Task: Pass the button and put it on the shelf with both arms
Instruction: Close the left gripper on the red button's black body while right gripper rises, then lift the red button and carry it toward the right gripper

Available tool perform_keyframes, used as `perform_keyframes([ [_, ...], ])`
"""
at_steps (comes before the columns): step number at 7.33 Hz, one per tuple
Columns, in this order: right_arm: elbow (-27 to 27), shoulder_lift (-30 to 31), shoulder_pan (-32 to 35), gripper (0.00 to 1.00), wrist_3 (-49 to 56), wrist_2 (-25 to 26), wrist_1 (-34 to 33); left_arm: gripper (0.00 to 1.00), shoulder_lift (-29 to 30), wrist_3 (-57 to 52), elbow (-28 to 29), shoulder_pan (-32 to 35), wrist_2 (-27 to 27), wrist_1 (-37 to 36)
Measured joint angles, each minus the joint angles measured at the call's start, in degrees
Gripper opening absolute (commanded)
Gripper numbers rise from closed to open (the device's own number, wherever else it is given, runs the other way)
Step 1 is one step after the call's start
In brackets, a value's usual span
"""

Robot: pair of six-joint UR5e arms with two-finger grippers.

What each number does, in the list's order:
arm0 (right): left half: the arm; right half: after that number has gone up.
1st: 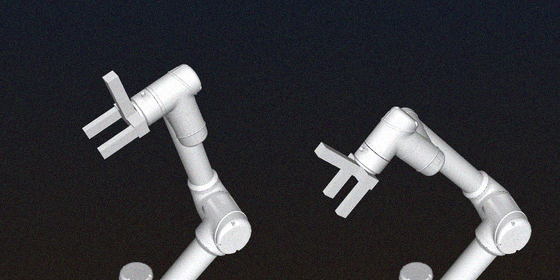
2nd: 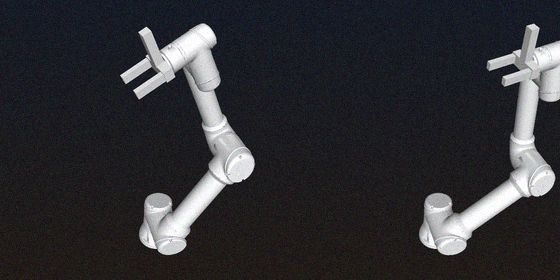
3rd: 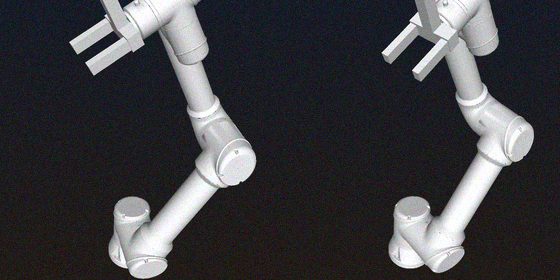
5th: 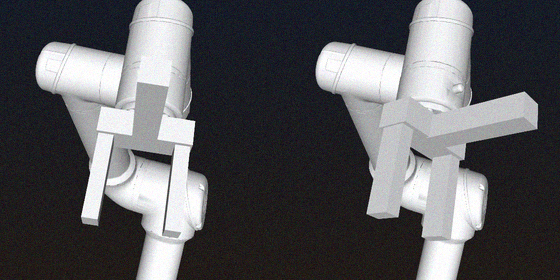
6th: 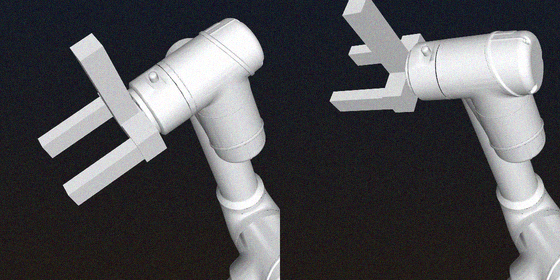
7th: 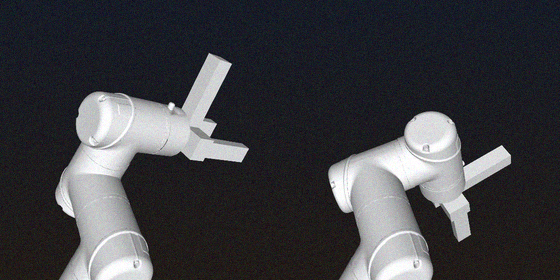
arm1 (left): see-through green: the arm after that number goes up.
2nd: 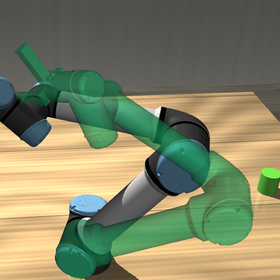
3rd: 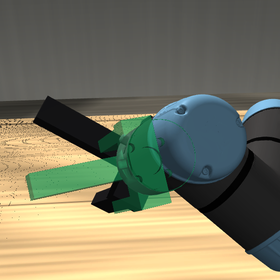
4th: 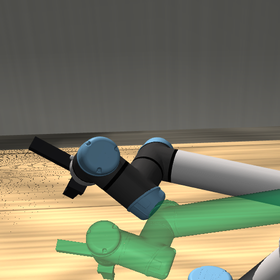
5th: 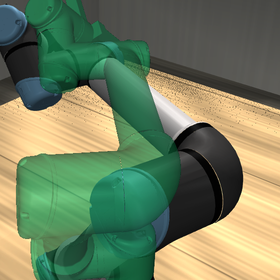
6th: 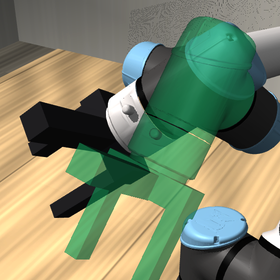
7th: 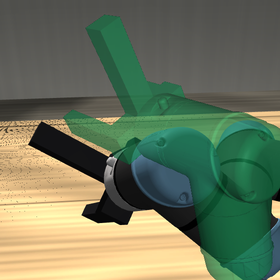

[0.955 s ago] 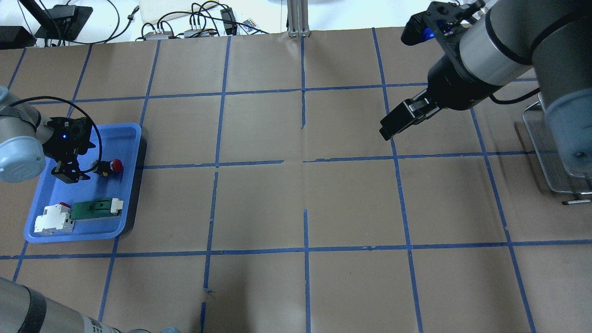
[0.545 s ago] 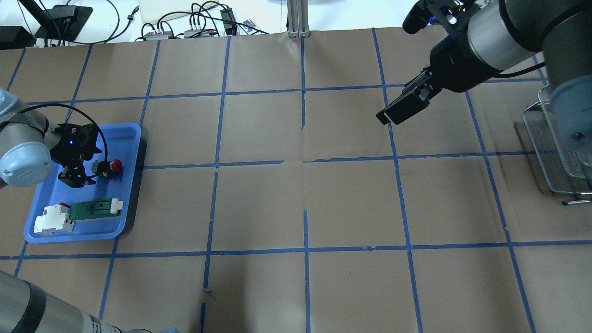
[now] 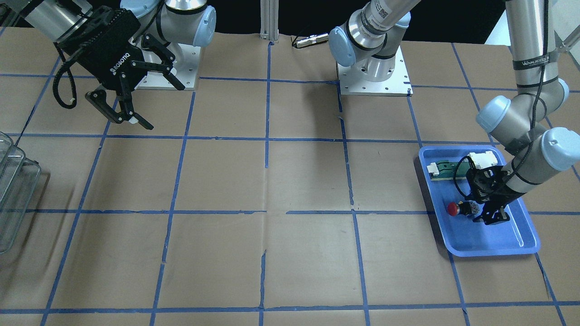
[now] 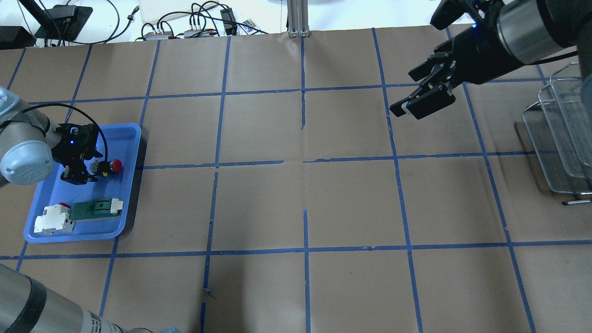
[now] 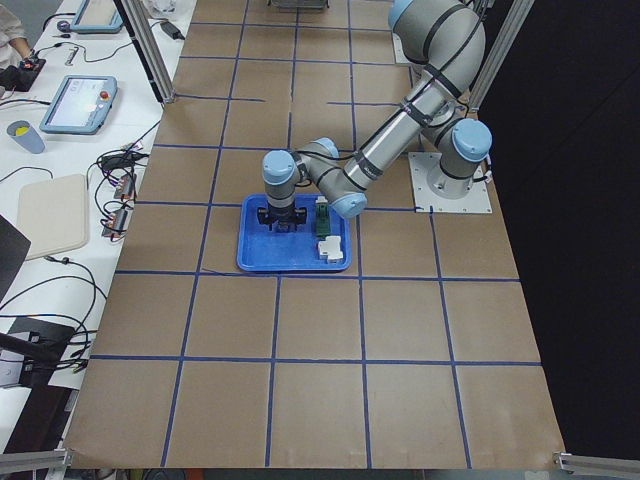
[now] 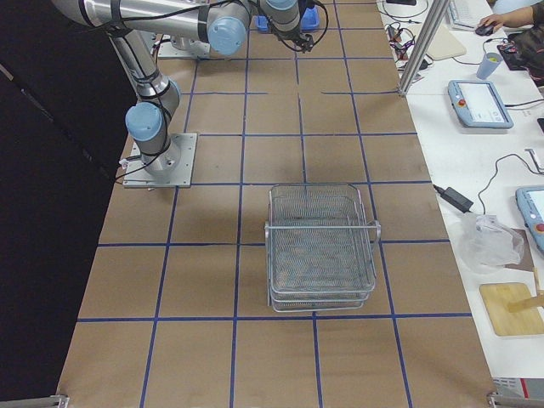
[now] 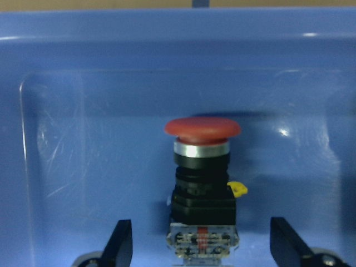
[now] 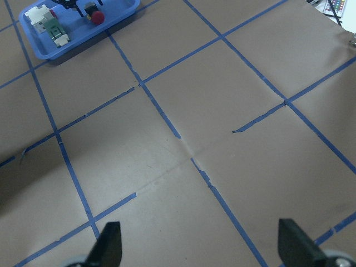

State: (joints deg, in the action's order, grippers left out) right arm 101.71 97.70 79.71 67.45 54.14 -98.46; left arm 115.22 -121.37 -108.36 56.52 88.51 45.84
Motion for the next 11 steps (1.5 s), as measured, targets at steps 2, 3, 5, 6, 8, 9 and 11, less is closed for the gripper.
perform_keyframes([
  [2,2.71,-0.55,-0.07,1.00,4.58,-2.59,0.27,0.00,-0.61,-0.09,0.42,0.09,0.03,0.45],
  [3,4.20,-0.66,-0.08,1.00,5.65,-5.25,0.25,0.00,-1.35,-0.22,0.97,0.48,-0.10,1.52],
  [5,5.33,-0.42,-0.11,1.00,6.68,-8.22,0.01,0.00,-3.60,0.49,3.83,2.58,-0.66,7.66],
  [6,5.27,-0.34,-0.14,1.00,6.86,-8.58,0.01,0.00,-5.26,1.00,5.98,5.04,-1.09,12.18],
  [8,5.26,-0.39,-0.17,1.00,7.48,-8.71,-0.02,0.00,-8.37,3.04,9.58,12.04,-1.45,19.23],
  [9,5.33,-0.47,-0.17,1.00,8.17,-8.73,-0.02,0.00,-9.69,4.41,10.72,15.98,-1.86,21.77],
  [11,5.37,-0.45,-0.26,1.00,8.68,-8.77,-0.02,0.00,-11.64,11.99,12.79,23.73,-5.15,26.39],
])
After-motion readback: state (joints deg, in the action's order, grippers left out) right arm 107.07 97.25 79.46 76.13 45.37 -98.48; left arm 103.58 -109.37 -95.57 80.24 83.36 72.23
